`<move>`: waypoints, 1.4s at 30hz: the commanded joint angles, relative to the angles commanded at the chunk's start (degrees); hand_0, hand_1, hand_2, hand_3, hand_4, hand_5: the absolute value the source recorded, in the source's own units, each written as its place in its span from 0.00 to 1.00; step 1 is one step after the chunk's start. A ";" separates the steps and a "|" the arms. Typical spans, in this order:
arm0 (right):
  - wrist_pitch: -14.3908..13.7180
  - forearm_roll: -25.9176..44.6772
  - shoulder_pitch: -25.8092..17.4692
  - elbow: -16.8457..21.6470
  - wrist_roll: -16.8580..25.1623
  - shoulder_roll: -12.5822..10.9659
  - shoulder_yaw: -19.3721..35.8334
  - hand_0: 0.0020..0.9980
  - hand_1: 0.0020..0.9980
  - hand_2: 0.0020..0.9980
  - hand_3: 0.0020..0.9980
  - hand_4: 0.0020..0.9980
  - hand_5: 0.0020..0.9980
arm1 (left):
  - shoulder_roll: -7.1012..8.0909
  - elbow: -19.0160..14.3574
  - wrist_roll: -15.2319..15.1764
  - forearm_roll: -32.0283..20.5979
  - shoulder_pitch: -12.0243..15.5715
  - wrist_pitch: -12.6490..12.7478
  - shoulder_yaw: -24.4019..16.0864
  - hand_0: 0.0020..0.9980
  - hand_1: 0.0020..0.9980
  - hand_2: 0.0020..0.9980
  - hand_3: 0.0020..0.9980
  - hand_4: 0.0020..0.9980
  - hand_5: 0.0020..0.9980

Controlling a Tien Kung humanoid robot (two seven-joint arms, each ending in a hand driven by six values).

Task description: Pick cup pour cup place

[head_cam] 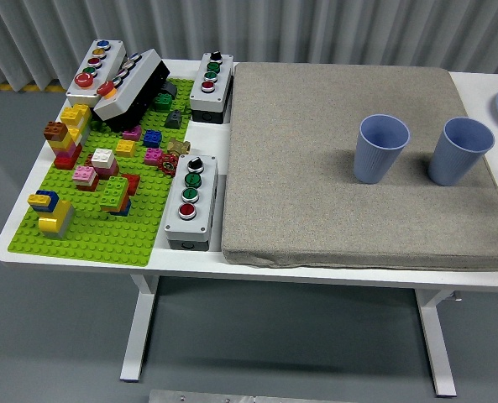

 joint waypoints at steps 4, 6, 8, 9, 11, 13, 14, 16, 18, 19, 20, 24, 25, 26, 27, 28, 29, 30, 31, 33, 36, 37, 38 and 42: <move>1.51 -0.48 -1.12 0.38 -0.76 0.11 0.40 0.94 0.94 1.00 1.00 0.95 0.38 | -0.06 0.01 -0.06 -0.11 -0.04 -0.01 0.10 0.88 0.85 0.92 0.80 0.63 0.92; 1.76 -0.41 -1.70 0.55 -0.83 0.36 0.64 0.94 0.94 1.00 1.00 0.95 0.38 | -0.08 0.02 -0.06 -0.11 -0.05 -0.03 0.13 0.88 0.85 0.92 0.80 0.63 0.92; 1.89 -0.51 -2.44 0.81 -0.80 0.71 0.99 0.94 0.94 1.00 1.00 0.95 0.38 | -0.11 0.03 -0.05 -0.04 -0.04 -0.05 0.10 0.88 0.85 0.92 0.80 0.63 0.92; 1.90 -0.53 -2.56 0.86 -0.80 0.77 1.04 0.94 0.94 1.00 1.00 0.95 0.38 | -0.12 0.03 -0.05 -0.03 -0.04 -0.06 0.09 0.88 0.85 0.92 0.80 0.63 0.92; 2.23 -0.61 -3.50 1.09 -0.91 1.09 1.44 0.94 0.94 1.00 1.00 0.94 0.37 | -0.22 0.04 -0.08 -0.10 -0.12 -0.05 0.15 0.88 0.85 0.92 0.80 0.63 0.92; 2.71 -0.91 -4.29 1.22 -1.19 1.37 1.97 0.94 0.94 1.00 1.00 0.94 0.37 | -0.27 0.04 -0.06 -0.04 -0.19 -0.06 0.16 0.88 0.85 0.92 0.80 0.63 0.92; 2.75 -0.94 -4.36 1.23 -1.22 1.39 2.02 0.94 0.94 1.00 1.00 0.94 0.37 | -0.27 0.04 -0.06 -0.03 -0.20 -0.06 0.16 0.88 0.85 0.92 0.80 0.63 0.92; 2.82 -1.42 -5.33 1.41 -1.17 1.70 2.54 0.94 0.94 1.00 1.00 0.93 0.35 | -0.31 0.03 0.01 0.24 -0.27 -0.07 0.04 0.88 0.85 0.92 0.80 0.63 0.92; 2.75 -2.06 -6.07 1.41 -1.16 2.00 2.83 0.94 0.94 1.00 1.00 0.93 0.35 | -0.38 0.03 0.00 0.19 -0.32 -0.07 0.06 0.88 0.85 0.92 0.80 0.63 0.92; 2.74 -2.18 -6.21 1.40 -1.16 2.06 2.88 0.94 0.94 1.00 1.00 0.93 0.35 | -0.39 0.03 0.00 0.18 -0.32 -0.07 0.06 0.88 0.85 0.92 0.80 0.63 0.92; 2.71 -2.74 -6.67 1.39 -1.19 2.28 3.01 0.94 0.94 1.00 1.00 0.93 0.35 | -0.41 0.03 0.05 0.40 -0.33 -0.09 -0.06 0.88 0.85 0.92 0.80 0.63 0.92; 2.72 -3.00 -7.78 1.24 -1.15 2.89 2.87 0.94 0.94 1.00 1.00 0.93 0.35 | -0.43 0.01 0.14 0.70 -0.31 -0.10 -0.20 0.88 0.85 0.92 0.80 0.63 0.92; 2.65 -3.04 -8.13 1.18 -1.07 3.13 2.63 0.94 0.94 1.00 1.00 0.93 0.35 | -0.45 0.00 0.20 0.92 -0.32 -0.09 -0.32 0.88 0.85 0.92 0.80 0.63 0.92; 2.62 -3.05 -8.28 1.16 -1.04 3.24 2.51 0.94 0.94 1.00 1.00 0.93 0.35 | -0.46 0.00 0.23 1.02 -0.32 -0.09 -0.38 0.88 0.85 0.92 0.80 0.63 0.92; 2.51 -3.16 -8.53 1.04 -0.92 3.48 2.27 0.94 0.94 1.00 1.00 0.93 0.35 | -0.47 0.00 0.26 1.10 -0.34 -0.09 -0.43 0.88 0.85 0.92 0.80 0.63 0.92; 2.46 -3.21 -8.65 0.98 -0.87 3.60 2.16 0.93 0.93 1.00 1.00 0.92 0.35 | -0.48 0.00 0.28 1.14 -0.35 -0.09 -0.45 0.88 0.85 0.92 0.80 0.63 0.92; 2.19 -3.07 -8.90 0.83 -0.36 3.82 1.76 0.93 0.93 1.00 1.00 0.92 0.35 | -0.53 0.00 0.29 1.23 -0.35 -0.07 -0.52 0.88 0.85 0.92 0.80 0.63 0.92; 2.02 -3.07 -9.07 0.68 0.02 3.97 1.48 0.93 0.93 1.00 1.00 0.92 0.35 | -0.56 -0.01 0.31 1.28 -0.35 -0.06 -0.55 0.88 0.85 0.92 0.80 0.63 0.92; 1.94 -3.07 -9.14 0.61 0.19 4.03 1.35 0.93 0.93 1.00 1.00 0.92 0.35 | -0.58 -0.01 0.31 1.31 -0.35 -0.06 -0.56 0.88 0.85 0.92 0.80 0.63 0.92; 1.60 -3.24 -9.31 0.23 0.73 4.22 0.92 0.93 0.93 1.00 1.00 0.92 0.35 | -0.60 -0.01 0.33 1.32 -0.34 -0.07 -0.59 0.88 0.85 0.92 0.80 0.63 0.92; 1.21 -3.37 -9.30 -0.32 1.48 4.41 0.28 0.93 0.93 1.00 1.00 0.92 0.35 | -0.59 -0.02 0.36 1.47 -0.33 -0.09 -0.68 0.88 0.85 0.92 0.80 0.63 0.92; 1.15 -3.25 -9.25 -0.58 1.63 4.48 0.02 0.93 0.93 1.00 1.00 0.92 0.35 | -0.58 -0.03 0.38 1.54 -0.31 -0.10 -0.70 0.88 0.85 0.92 0.80 0.63 0.92; 1.12 -3.17 -9.22 -0.74 1.71 4.51 -0.14 0.93 0.93 1.00 1.00 0.92 0.35 | -0.57 -0.04 0.40 1.57 -0.30 -0.10 -0.72 0.88 0.85 0.92 0.80 0.63 0.92; 1.09 -2.59 -8.88 -1.93 2.34 4.78 -1.12 0.93 0.93 1.00 1.00 0.92 0.35 | -0.59 -0.05 0.42 1.68 -0.28 -0.10 -0.79 0.88 0.85 0.92 0.80 0.63 0.92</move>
